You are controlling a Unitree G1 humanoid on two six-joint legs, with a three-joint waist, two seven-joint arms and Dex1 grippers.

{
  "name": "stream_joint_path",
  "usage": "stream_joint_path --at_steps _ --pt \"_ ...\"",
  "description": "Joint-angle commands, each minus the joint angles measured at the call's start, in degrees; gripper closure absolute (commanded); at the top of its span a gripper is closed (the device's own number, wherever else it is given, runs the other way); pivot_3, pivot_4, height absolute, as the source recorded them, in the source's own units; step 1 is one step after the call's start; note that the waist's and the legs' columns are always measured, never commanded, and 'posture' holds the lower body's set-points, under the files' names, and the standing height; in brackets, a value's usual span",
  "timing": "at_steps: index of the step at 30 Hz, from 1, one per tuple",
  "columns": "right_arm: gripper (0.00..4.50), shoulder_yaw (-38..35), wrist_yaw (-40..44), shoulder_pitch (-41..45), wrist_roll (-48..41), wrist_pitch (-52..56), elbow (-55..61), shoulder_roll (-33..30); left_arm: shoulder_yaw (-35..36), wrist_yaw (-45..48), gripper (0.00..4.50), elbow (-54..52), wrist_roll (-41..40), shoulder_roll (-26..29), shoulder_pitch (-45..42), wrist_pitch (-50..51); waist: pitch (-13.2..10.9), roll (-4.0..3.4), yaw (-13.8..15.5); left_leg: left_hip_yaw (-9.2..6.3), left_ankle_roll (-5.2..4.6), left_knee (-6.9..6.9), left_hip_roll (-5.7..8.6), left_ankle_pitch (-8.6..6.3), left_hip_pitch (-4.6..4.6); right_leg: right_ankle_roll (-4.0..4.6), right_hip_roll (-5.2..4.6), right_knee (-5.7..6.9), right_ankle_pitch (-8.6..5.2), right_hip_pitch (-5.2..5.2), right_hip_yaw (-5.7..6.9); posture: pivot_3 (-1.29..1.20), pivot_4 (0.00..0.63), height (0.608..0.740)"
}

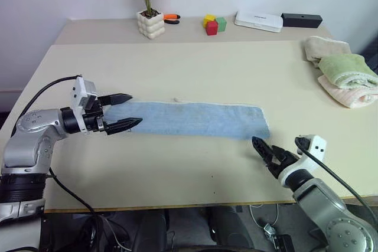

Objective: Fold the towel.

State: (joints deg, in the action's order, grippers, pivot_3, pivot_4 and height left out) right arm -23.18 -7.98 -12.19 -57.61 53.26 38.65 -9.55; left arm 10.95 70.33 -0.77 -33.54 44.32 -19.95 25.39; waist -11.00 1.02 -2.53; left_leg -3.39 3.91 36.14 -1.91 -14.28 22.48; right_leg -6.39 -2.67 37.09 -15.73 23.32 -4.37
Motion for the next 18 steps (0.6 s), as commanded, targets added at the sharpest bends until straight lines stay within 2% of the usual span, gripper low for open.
stream_joint_path --at_steps 1,11,14,18 --pt "0.06 1.73 -1.08 2.03 -0.51 -1.65 -1.45 1.03 1.33 -1.11 0.00 -5.06 -2.66 0.59 0.53 2.10 0.00 0.00 -0.21 0.00 0.00 -0.01 0.00 0.00 -0.02 0.00 0.01 0.00 0.00 0.00 -0.01 0.00 0.150 0.740" --pt "0.06 2.46 -5.32 8.69 0.42 -6.57 -10.23 5.26 2.23 -3.78 0.00 -7.81 -3.40 0.25 3.20 2.88 0.02 0.04 -0.13 0.03 0.00 0.00 -0.03 0.00 -0.03 0.03 0.04 -0.01 -0.01 0.01 -0.03 0.00 0.150 0.740" --pt "0.86 1.58 -7.39 10.74 0.13 -7.93 -13.23 6.47 2.41 -4.66 0.00 -7.77 -3.37 -0.20 3.41 2.69 0.04 0.07 -0.18 0.02 0.00 -0.01 -0.04 0.00 -0.05 0.03 0.05 0.00 -0.01 0.01 -0.02 0.00 0.150 0.740" --pt "2.91 0.68 -9.60 12.51 -0.18 -9.60 -14.93 7.51 2.25 -5.05 0.00 -7.39 -3.27 -0.45 3.59 2.18 0.04 0.06 -0.19 0.03 0.00 -0.01 -0.03 0.00 -0.05 0.03 0.05 0.00 0.00 0.01 -0.03 0.00 0.150 0.740"
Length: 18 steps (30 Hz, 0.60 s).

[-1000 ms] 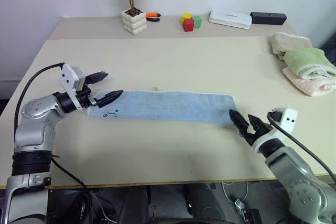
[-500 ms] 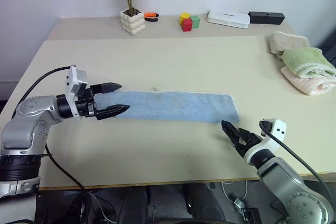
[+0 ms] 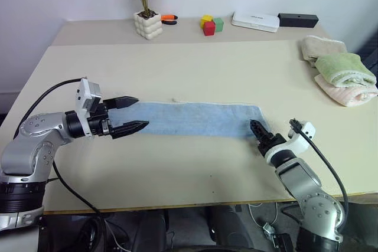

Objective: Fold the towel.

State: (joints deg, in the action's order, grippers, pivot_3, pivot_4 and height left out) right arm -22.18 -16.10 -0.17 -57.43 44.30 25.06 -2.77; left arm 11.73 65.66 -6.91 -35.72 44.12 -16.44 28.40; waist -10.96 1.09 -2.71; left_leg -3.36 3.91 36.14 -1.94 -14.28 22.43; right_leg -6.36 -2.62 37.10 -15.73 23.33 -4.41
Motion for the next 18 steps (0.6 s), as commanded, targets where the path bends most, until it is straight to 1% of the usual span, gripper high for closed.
stream_joint_path --at_steps 1,3,7,13,16,17,18 --pt "3.41 -0.19 -1.63 0.70 -0.21 -0.86 -1.32 0.69 1.40 -0.46 0.00 -1.34 -1.02 -0.34 0.18 -0.93 0.00 -0.01 -0.01 0.00 0.00 0.00 0.00 0.00 0.00 0.00 0.00 0.00 0.00 0.00 0.00 0.00 0.150 0.740" --pt "4.45 0.11 -1.50 0.83 0.00 -1.23 -1.19 0.36 1.37 -0.54 0.00 -1.49 -1.00 -0.46 0.29 -1.02 0.05 0.08 -0.03 -0.01 0.00 0.00 0.00 0.00 -0.01 0.00 0.01 0.00 0.00 0.00 0.00 0.00 0.150 0.740" --pt "4.45 -1.16 -1.20 1.44 2.33 -2.47 -0.76 -3.09 1.30 -0.67 0.00 -0.80 -0.79 -0.81 -0.11 -1.49 0.05 0.08 0.22 0.00 0.00 0.01 0.01 0.00 0.02 0.00 -0.02 -0.01 0.00 0.00 0.00 0.00 0.150 0.740" --pt "4.45 -1.57 3.42 -0.81 6.18 -3.98 -0.16 -9.08 0.62 -1.16 0.00 -0.13 -0.09 -1.74 -0.32 -2.52 0.02 0.03 0.20 0.01 0.00 -0.03 0.04 0.00 0.06 -0.01 -0.04 -0.04 -0.01 0.03 0.01 0.00 0.150 0.740" --pt "4.45 -3.23 5.15 0.17 6.83 -4.48 0.04 -12.53 0.41 -1.28 0.00 0.14 0.24 -2.28 -0.07 -3.28 -0.01 -0.01 0.10 0.03 0.00 -0.03 0.04 0.00 0.05 -0.02 -0.04 -0.03 0.00 0.04 -0.02 0.00 0.150 0.740" --pt "4.45 -2.70 6.12 0.53 7.63 -4.55 0.34 -13.67 0.30 -1.25 0.00 0.39 0.43 -2.38 -0.08 -3.51 -0.01 -0.01 0.12 0.03 0.00 -0.02 0.04 0.00 0.05 -0.02 -0.03 -0.02 0.00 0.04 -0.02 0.00 0.150 0.740" --pt "4.45 -0.58 8.14 0.72 10.24 -5.08 1.11 -15.86 0.20 -1.12 0.00 0.60 0.59 -2.43 -0.05 -3.74 -0.01 -0.01 0.11 0.03 0.00 -0.01 0.04 0.00 0.05 -0.02 -0.03 -0.02 0.00 0.04 -0.01 0.00 0.150 0.740"
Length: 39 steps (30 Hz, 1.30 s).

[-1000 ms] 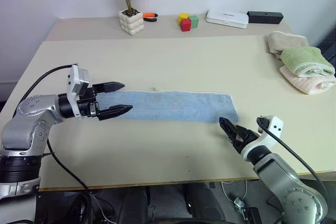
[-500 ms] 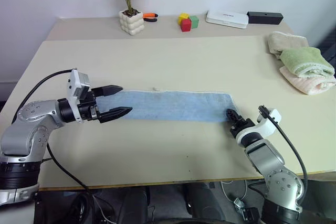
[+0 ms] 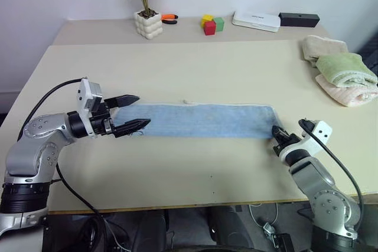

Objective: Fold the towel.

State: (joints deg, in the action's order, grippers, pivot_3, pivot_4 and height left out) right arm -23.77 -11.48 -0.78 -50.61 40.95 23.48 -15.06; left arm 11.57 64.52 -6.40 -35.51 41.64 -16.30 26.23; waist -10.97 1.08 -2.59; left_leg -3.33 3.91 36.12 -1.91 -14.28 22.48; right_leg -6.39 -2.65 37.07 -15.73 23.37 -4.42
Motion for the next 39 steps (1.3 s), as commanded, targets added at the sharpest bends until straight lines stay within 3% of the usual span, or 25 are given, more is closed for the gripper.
stream_joint_path --at_steps 1,9,13,24,33,39 --pt "4.45 3.11 5.36 1.58 5.92 -2.28 3.42 -5.47 0.27 0.08 0.00 0.34 0.49 0.01 -0.26 -1.77 0.00 -0.01 -0.02 0.00 0.00 0.00 0.00 0.00 0.00 0.00 0.01 0.00 0.00 0.00 0.00 0.00 0.150 0.740" --pt "4.45 22.05 19.13 7.78 18.66 -3.81 8.37 -14.87 0.30 0.15 0.00 0.93 0.43 0.17 -0.72 -2.47 -0.01 0.00 0.05 0.00 0.00 0.00 0.00 0.00 0.03 -0.01 0.02 -0.01 0.00 0.03 0.00 0.00 0.150 0.740" --pt "4.45 29.07 26.67 12.91 20.75 -3.74 7.18 -15.93 0.25 0.69 0.00 0.49 -0.10 0.87 -0.90 -1.80 -0.01 0.02 0.06 -0.01 0.00 0.01 -0.01 0.00 0.03 -0.02 0.02 -0.01 0.01 0.03 0.01 0.00 0.150 0.740" --pt "4.45 41.12 35.97 19.56 25.68 -2.19 0.06 -10.79 1.57 -0.65 0.00 -3.06 -1.05 1.72 2.16 -0.48 -0.03 0.06 0.00 -0.02 0.00 0.00 -0.01 0.00 0.04 -0.03 0.02 0.02 0.02 0.05 0.03 0.00 0.150 0.740" --pt "4.45 46.11 38.50 23.72 32.88 -4.19 -6.93 -6.19 1.42 -1.81 0.00 -4.34 -1.03 1.37 2.91 0.08 -0.03 0.06 0.04 -0.02 0.00 0.02 -0.01 0.00 0.04 -0.04 0.02 0.02 0.02 0.05 0.04 0.00 0.150 0.740" --pt "4.45 45.41 39.46 24.80 35.69 -7.43 -11.69 -3.07 1.65 -2.34 0.00 -4.06 -1.21 1.20 2.83 0.16 -0.02 0.07 0.03 -0.02 0.00 0.01 -0.01 0.00 0.04 -0.17 0.02 0.03 0.09 0.06 0.04 0.00 0.150 0.740"
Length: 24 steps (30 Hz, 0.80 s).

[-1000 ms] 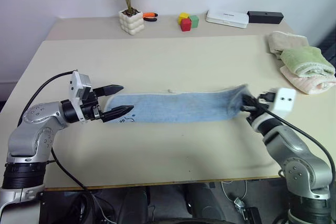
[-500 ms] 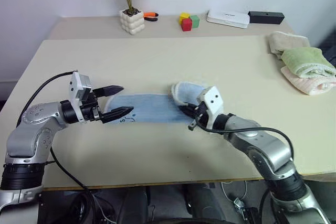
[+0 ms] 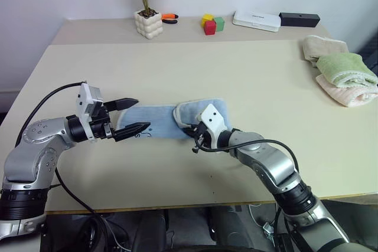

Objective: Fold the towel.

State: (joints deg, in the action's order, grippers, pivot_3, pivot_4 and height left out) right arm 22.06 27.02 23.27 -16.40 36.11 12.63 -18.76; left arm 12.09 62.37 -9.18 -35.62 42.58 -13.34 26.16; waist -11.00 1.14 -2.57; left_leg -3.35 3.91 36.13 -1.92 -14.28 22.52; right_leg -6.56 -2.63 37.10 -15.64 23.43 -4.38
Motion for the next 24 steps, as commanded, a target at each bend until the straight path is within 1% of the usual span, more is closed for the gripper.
stream_joint_path --at_steps 1,3,4,6,7,8,10,11,13,15,17,19,20,22,24 --pt "4.19 -0.32 1.96 0.52 1.63 -3.25 -1.48 0.62 1.06 -0.25 0.00 -1.18 -1.04 0.21 -0.10 0.16 0.00 0.00 0.00 0.00 0.00 0.00 0.00 0.00 0.00 -0.01 0.00 0.00 0.01 0.00 0.00 0.00 0.150 0.740" --pt "3.55 -0.39 3.39 0.05 1.18 -3.30 -1.52 0.85 0.87 -0.15 0.00 -1.09 -1.05 0.15 -0.06 0.12 0.00 0.00 0.06 0.00 0.00 0.00 0.00 0.00 0.00 -0.01 0.00 -0.01 0.01 0.00 0.00 0.00 0.150 0.740" --pt "3.11 -0.17 5.23 -0.25 0.30 -2.74 -0.50 0.43 0.73 -0.02 0.00 -0.94 -1.03 0.16 -0.21 0.10 0.00 0.00 0.05 0.00 0.00 0.00 0.00 0.00 0.00 -0.01 0.00 0.00 0.01 0.00 0.00 0.00 0.150 0.740" --pt "2.09 -0.05 7.80 -0.57 -0.44 -2.18 0.95 -0.24 0.62 0.15 0.00 -0.70 -1.06 0.18 -0.49 0.14 0.00 0.00 0.02 0.00 0.00 0.01 0.00 0.00 0.00 -0.02 -0.01 -0.01 0.01 -0.01 0.00 0.00 0.150 0.740" --pt "1.66 -0.44 8.90 -0.42 -0.69 -2.08 1.36 -0.71 0.53 0.15 0.00 -0.37 -0.95 0.15 -0.81 0.08 0.00 0.00 0.02 0.00 0.00 0.00 0.00 0.00 0.00 -0.02 -0.01 0.00 0.01 -0.01 0.00 0.00 0.150 0.740" --pt "1.10 -0.80 9.51 -0.31 -0.72 -2.05 1.53 -0.95 0.47 0.12 0.00 -0.19 -0.88 0.11 -1.00 0.04 0.00 0.00 0.02 0.00 0.00 0.00 0.00 0.00 0.00 -0.02 -0.01 0.00 0.01 0.00 0.01 0.00 0.150 0.740" --pt "0.13 -2.57 10.86 0.18 -2.07 -1.47 2.48 -1.25 0.36 0.16 0.00 0.10 -0.80 0.08 -1.31 0.02 0.00 0.00 0.02 0.00 0.00 0.00 0.00 0.00 0.00 -0.02 0.00 0.00 0.01 -0.01 0.01 0.00 0.150 0.740" --pt "0.05 -3.84 11.89 0.43 -3.46 -1.40 3.30 -1.29 0.30 0.19 0.00 0.23 -0.76 0.06 -1.44 0.01 0.00 -0.01 0.02 0.00 0.00 0.01 0.00 0.00 0.00 -0.02 0.00 0.00 0.01 -0.01 0.01 0.00 0.150 0.740" --pt "0.05 -9.28 14.54 1.43 -11.18 1.68 5.54 -0.62 0.13 0.28 0.00 0.46 -0.67 -0.02 -1.67 -0.09 -0.01 -0.01 0.02 0.00 0.00 0.00 0.00 0.00 0.00 -0.02 0.00 0.00 0.01 0.00 0.01 0.00 0.150 0.740" --pt "0.05 -14.66 14.28 2.79 -17.57 4.30 5.85 1.30 -0.09 0.19 0.00 0.60 -0.51 -0.21 -1.90 -0.26 -0.01 0.00 -0.02 -0.01 0.00 0.00 0.00 0.00 0.00 -0.03 0.00 0.01 0.02 -0.01 0.01 0.00 0.150 0.740" --pt "0.05 -17.64 12.75 4.04 -19.55 4.92 4.78 2.64 -0.24 0.11 0.00 0.74 -0.39 -0.37 -2.12 -0.38 -0.01 0.00 -0.01 -0.01 0.00 0.01 0.00 0.00 -0.01 -0.04 0.00 0.03 0.02 -0.01 0.01 0.00 0.150 0.740" --pt "0.58 -20.09 10.77 5.45 -20.04 4.90 2.39 3.83 -0.45 -0.02 0.00 0.96 -0.19 -0.59 -2.44 -0.57 -0.01 0.00 0.01 -0.03 0.00 -0.01 0.00 0.00 -0.02 -0.03 0.01 0.02 0.02 -0.02 0.03 0.00 0.150 0.740" --pt "0.90 -20.42 8.84 6.14 -17.64 2.63 0.59 4.42 -0.51 -0.07 0.00 1.08 -0.17 -0.67 -2.58 -0.59 -0.01 0.00 0.01 -0.03 0.00 -0.01 0.00 0.00 -0.01 -0.03 0.01 0.02 0.02 -0.02 0.03 0.00 0.150 0.740" --pt "1.85 -20.63 5.08 7.23 -13.03 -1.83 -3.31 5.66 -0.61 -0.17 0.00 1.27 -0.11 -0.78 -2.73 -0.71 -0.02 -0.01 0.00 -0.03 0.00 -0.01 0.00 0.00 -0.01 -0.03 0.00 0.02 0.02 -0.02 0.03 0.00 0.150 0.740" --pt "2.89 -19.42 2.36 7.59 -7.63 -7.35 -7.23 6.10 -0.64 -0.49 0.00 1.20 -0.17 -0.96 -2.63 -0.56 -0.02 -0.02 0.00 -0.02 0.00 -0.01 0.00 0.00 -0.01 -0.03 -0.01 0.02 0.02 -0.01 0.03 0.00 0.150 0.740"
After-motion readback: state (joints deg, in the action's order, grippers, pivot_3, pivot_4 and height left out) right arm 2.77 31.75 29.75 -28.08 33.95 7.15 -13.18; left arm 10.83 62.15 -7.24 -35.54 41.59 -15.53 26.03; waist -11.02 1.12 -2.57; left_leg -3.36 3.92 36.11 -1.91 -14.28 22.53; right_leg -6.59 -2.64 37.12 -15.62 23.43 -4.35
